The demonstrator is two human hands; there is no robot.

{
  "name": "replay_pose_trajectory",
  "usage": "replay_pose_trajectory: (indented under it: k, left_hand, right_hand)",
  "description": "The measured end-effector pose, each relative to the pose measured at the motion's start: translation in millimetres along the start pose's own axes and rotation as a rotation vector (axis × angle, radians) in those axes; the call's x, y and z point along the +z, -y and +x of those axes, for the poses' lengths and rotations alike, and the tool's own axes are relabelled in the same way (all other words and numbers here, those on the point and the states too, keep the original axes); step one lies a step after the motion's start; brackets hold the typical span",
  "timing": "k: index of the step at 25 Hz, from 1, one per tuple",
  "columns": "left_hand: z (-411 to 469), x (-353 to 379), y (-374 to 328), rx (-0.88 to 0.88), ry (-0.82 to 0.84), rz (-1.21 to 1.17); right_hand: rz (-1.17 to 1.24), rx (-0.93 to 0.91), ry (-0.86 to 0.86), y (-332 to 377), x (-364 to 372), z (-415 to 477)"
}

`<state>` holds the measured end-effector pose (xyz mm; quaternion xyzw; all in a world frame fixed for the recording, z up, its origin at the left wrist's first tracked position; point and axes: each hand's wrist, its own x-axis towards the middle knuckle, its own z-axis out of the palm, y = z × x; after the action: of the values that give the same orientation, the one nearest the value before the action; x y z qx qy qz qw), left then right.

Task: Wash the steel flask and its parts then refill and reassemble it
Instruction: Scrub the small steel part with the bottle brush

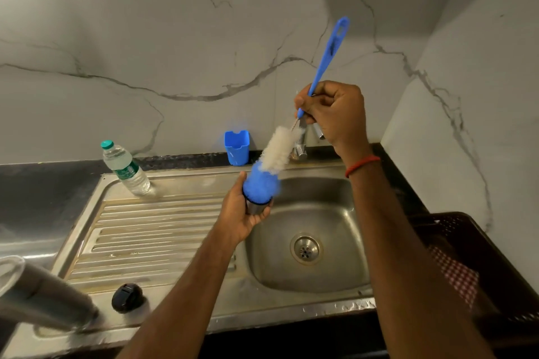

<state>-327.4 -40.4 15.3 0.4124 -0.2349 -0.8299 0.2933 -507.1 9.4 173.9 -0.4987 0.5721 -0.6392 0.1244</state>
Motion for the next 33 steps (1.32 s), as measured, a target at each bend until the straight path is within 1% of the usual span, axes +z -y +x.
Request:
replay_pose_trajectory:
  k: [2,4,6,8,9,10,11,13,15,16,17,18,20,23,24,25,26,27,30,31,32,33]
  left_hand:
    - [1,4,2,0.02,-0.031,0.007]
    - [4,6,4,0.017,-0.045,0.006]
    - [4,9,5,-0.02,-0.023,0.013]
    - [5,13,6,-0.063,0.009,0.062]
    - [5,16,6,-0.078,0.024,0.084]
    - [6,19,7,-0.083,0.028,0.095]
    - [5,22,9,-0.079,0.032,0.096]
    - [4,31,11,-0.036,0.023,0.078]
    - [9,35,12,0.049,-0.039,0.067]
    - [11,36,11,0.081,-0.069,0.09]
    - [12,38,9,0.093,-0.084,0.111]
    - [13,39,8,0.086,-0.093,0.126]
    - [15,42,5,0.033,-0.094,0.128]
    - [14,50,1,-0.015,-0.079,0.104]
    - [15,52,-1,-0.011,-0.078,0.105]
    - [17,53,-2,-0.004,-0.077,0.111]
    - [19,53,-3,0.013,-0.082,0.117]
    - [20,54,-3,0.04,-0.082,0.114]
    - [23,54,1,0.125,-0.065,0.109]
    - [21,54,1,0.139,-0.063,0.104]
    - [21,54,2,0.146,-0.063,0.102]
    - [21,54,2,0.141,-0.061,0.1]
  right_hand:
    - [-0.028,-0.008,-0.043,-4,0,-1]
    - [-0.026,0.018,-0.033,-6,-3,1]
    - [0.123,0.067,0.084,-7,-11,3]
    - [0.334,0.082,0.256,-7,-23,3]
    - [0.386,0.081,0.305,-8,-28,2]
    - [0.384,0.08,0.298,-8,-32,3]
    - [0.346,0.081,0.234,-10,-33,4]
    - [0.225,0.077,0.026,-14,-33,6]
    - [0.053,0.041,-0.164,-22,-30,6]
    - [-0.026,0.02,-0.222,-26,-29,6]
    - [-0.054,0.013,-0.236,-28,-29,6]
    - [-0.02,0.028,-0.212,-28,-30,6]
    - [0.119,0.092,-0.077,-26,-36,11]
    - [0.258,0.172,0.247,-24,-50,18]
    - [0.286,0.179,0.3,-25,-54,19]
    - [0.292,0.177,0.294,-27,-55,20]
    - [0.282,0.173,0.237,-29,-54,21]
    - [0.266,0.173,0.145,-31,-51,21]
    - [0.197,0.158,-0.17,-41,-42,22]
    - [0.166,0.138,-0.236,-44,-40,22]
    - [0.143,0.118,-0.265,-46,-39,24]
    - [0.137,0.112,-0.257,-48,-39,25]
